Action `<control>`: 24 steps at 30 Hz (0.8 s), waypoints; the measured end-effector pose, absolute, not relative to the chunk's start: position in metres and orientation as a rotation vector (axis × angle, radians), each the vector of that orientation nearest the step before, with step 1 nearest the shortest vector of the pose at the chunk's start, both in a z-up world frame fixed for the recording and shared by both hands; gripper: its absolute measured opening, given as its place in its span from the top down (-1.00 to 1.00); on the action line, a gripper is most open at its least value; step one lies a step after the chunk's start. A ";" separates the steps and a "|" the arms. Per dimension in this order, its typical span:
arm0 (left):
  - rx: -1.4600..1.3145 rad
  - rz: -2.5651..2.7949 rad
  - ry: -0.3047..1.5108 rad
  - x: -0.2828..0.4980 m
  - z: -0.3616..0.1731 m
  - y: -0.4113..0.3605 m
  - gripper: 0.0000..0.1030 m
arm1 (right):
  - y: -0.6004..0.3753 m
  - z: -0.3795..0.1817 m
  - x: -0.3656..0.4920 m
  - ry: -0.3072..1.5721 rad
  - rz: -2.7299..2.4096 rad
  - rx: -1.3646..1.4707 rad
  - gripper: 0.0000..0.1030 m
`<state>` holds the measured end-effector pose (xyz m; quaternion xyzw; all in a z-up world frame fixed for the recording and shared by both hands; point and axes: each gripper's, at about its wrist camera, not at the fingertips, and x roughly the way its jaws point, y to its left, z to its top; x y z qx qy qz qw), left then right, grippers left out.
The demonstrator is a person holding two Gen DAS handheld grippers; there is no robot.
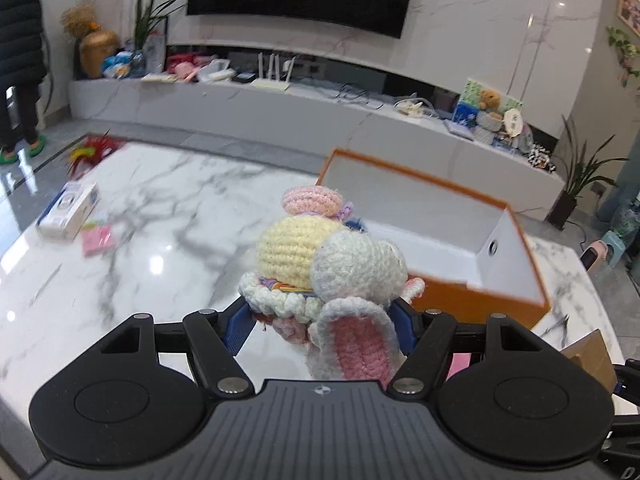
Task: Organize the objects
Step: 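Lift the bunny and kraft box and carry them over the orange box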
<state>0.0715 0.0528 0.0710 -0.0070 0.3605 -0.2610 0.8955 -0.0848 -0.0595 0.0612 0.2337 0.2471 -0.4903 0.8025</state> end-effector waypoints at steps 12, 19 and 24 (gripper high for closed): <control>0.192 -0.635 0.670 0.161 0.099 -0.073 -0.56 | -0.208 0.096 -0.085 0.630 -1.076 0.449 -0.20; 0.284 -0.689 0.740 0.192 0.055 -0.132 -0.56 | -0.276 0.055 -0.067 0.779 -1.050 0.472 -0.20; 0.297 -0.708 0.783 0.210 0.031 -0.154 -0.56 | -0.305 0.027 -0.062 0.865 -1.076 0.445 -0.20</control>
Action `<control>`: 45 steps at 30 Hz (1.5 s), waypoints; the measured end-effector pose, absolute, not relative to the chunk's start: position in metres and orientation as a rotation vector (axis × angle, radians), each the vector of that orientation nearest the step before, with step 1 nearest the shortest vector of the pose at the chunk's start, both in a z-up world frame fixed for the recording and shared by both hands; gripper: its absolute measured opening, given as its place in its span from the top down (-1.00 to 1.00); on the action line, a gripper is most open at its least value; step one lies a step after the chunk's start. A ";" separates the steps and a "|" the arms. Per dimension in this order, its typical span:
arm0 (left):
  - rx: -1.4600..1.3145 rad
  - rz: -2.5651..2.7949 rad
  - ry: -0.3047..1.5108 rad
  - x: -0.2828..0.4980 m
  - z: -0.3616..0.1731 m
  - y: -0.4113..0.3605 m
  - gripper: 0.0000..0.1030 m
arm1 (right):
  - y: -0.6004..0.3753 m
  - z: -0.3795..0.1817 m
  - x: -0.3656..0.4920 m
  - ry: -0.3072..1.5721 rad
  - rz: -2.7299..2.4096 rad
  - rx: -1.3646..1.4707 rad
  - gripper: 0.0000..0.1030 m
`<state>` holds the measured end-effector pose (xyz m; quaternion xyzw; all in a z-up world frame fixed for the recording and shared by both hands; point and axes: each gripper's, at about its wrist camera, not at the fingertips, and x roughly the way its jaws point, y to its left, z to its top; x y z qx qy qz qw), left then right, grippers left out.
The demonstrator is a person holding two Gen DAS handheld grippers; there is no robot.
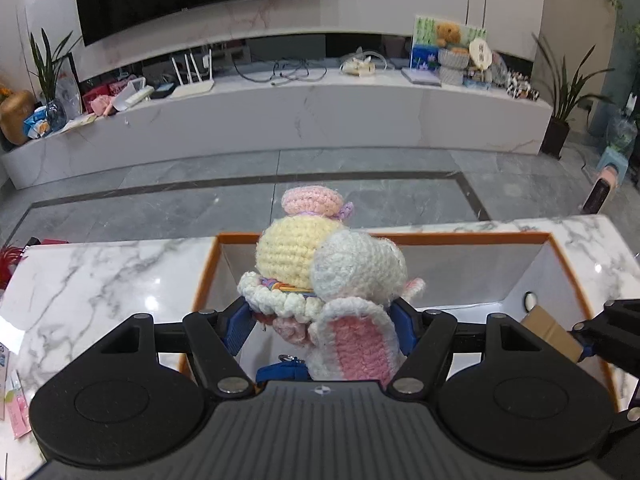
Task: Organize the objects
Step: 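Lift the bunny and kraft box and carry them over the orange box, then lower the bunny and kraft box into the orange box and open both tools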
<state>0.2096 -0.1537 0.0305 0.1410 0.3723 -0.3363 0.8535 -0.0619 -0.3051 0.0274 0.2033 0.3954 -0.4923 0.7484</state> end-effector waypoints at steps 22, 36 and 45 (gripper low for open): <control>0.380 -0.718 0.945 0.234 -0.014 -0.170 -0.55 | -0.370 -0.027 -0.050 1.025 -1.084 0.548 -0.19; 0.469 -0.697 1.000 0.217 -0.020 -0.164 -0.55 | -0.381 -0.036 -0.056 1.082 -1.053 0.572 -0.20; 0.526 -0.646 1.024 0.220 -0.025 -0.172 -0.56 | -0.383 -0.039 -0.049 1.134 -1.059 0.535 -0.18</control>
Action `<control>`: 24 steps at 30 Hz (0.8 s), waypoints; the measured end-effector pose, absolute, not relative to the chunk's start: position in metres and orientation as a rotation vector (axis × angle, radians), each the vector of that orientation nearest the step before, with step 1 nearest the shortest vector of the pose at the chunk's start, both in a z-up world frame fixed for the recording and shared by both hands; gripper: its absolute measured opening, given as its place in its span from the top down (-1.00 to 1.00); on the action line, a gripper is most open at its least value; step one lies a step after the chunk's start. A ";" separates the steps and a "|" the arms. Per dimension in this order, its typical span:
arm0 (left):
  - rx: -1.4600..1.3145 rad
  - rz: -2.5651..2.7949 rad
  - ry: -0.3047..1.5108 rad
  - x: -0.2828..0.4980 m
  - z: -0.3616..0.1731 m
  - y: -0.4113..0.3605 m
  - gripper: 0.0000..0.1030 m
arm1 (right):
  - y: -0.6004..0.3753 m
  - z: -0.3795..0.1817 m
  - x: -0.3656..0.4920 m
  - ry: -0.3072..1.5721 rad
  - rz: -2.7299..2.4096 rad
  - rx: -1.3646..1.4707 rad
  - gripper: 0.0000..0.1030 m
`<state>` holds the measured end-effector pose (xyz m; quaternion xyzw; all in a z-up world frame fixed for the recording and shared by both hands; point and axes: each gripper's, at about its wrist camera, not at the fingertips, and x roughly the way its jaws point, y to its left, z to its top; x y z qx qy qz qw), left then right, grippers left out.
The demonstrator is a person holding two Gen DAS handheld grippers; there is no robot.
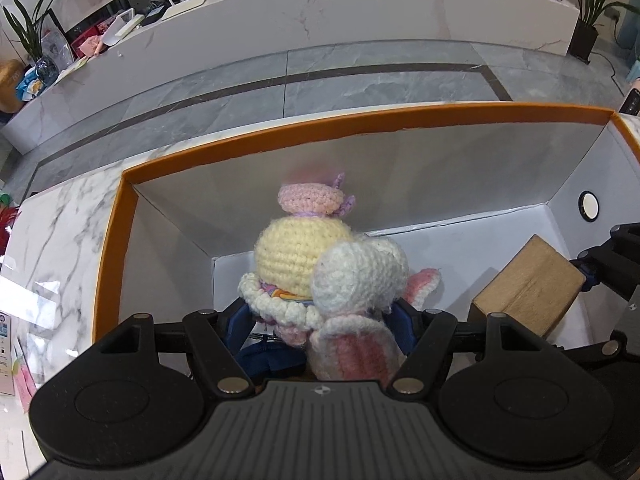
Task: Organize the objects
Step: 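Lower the bunny and kraft box into the orange box and open both tools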
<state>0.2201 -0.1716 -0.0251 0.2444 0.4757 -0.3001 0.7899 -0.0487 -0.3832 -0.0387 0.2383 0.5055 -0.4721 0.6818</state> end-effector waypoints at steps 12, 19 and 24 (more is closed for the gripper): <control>0.500 -0.656 1.077 0.228 -0.031 -0.166 -0.62 | -0.390 -0.037 -0.055 1.131 -1.062 0.541 -0.22; 0.430 -0.661 1.083 0.235 -0.027 -0.156 -0.67 | -0.388 -0.028 -0.061 1.072 -1.072 0.508 -0.46; 0.412 -0.675 1.082 0.235 -0.021 -0.154 -0.71 | -0.376 -0.028 -0.061 1.060 -1.075 0.497 -0.47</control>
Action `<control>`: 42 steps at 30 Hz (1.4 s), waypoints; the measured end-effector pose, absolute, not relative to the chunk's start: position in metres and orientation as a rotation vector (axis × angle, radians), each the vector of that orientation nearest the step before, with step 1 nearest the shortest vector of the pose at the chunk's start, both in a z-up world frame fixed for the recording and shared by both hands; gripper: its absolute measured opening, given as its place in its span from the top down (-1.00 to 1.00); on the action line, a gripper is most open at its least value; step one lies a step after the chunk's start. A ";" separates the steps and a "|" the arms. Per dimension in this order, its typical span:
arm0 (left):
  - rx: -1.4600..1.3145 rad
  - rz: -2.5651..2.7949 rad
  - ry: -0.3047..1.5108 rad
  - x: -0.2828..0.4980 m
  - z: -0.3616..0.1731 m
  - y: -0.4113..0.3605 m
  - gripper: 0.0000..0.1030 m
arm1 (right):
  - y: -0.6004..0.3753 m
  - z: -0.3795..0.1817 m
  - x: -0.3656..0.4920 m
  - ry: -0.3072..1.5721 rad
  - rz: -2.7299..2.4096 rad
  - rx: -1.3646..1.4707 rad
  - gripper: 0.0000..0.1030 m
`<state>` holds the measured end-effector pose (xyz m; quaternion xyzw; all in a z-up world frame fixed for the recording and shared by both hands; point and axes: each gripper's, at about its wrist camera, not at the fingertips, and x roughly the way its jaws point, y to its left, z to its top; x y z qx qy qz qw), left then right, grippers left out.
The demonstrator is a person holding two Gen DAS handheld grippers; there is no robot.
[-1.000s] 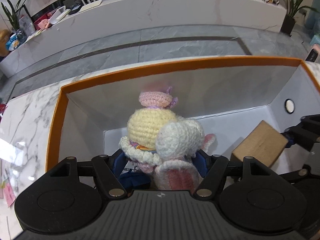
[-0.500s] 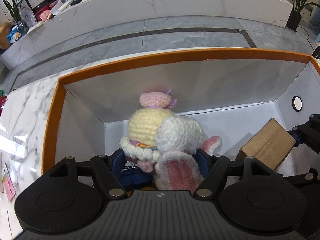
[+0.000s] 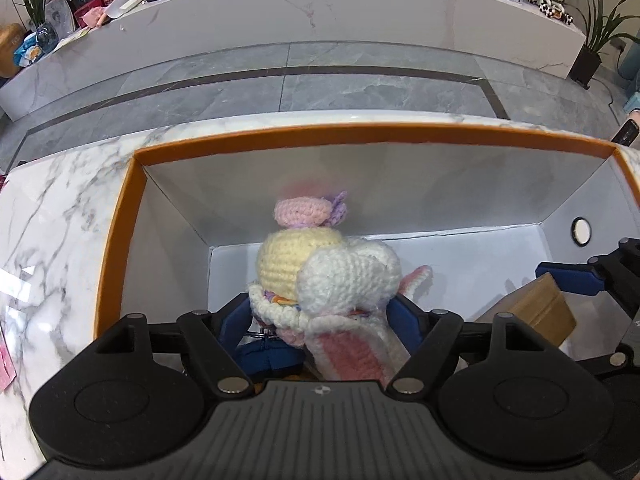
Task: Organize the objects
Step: 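Lower the bunny and kraft box into the orange box and open both tools, then withdraw both tools from the orange box toward the remaining items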
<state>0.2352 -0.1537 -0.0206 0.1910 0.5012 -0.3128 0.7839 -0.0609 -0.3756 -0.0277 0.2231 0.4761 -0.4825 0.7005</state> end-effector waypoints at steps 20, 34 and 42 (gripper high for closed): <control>0.298 -0.732 0.861 0.173 0.063 -0.101 -0.73 | -0.276 0.044 -0.072 0.876 -1.068 0.420 -0.57; 0.268 -0.745 0.753 0.092 0.085 -0.035 -0.74 | -0.164 0.065 -0.079 0.801 -1.110 0.347 -0.74; 0.254 -0.735 0.730 0.053 0.069 0.008 -0.75 | -0.108 0.045 -0.093 0.770 -1.148 0.344 -0.79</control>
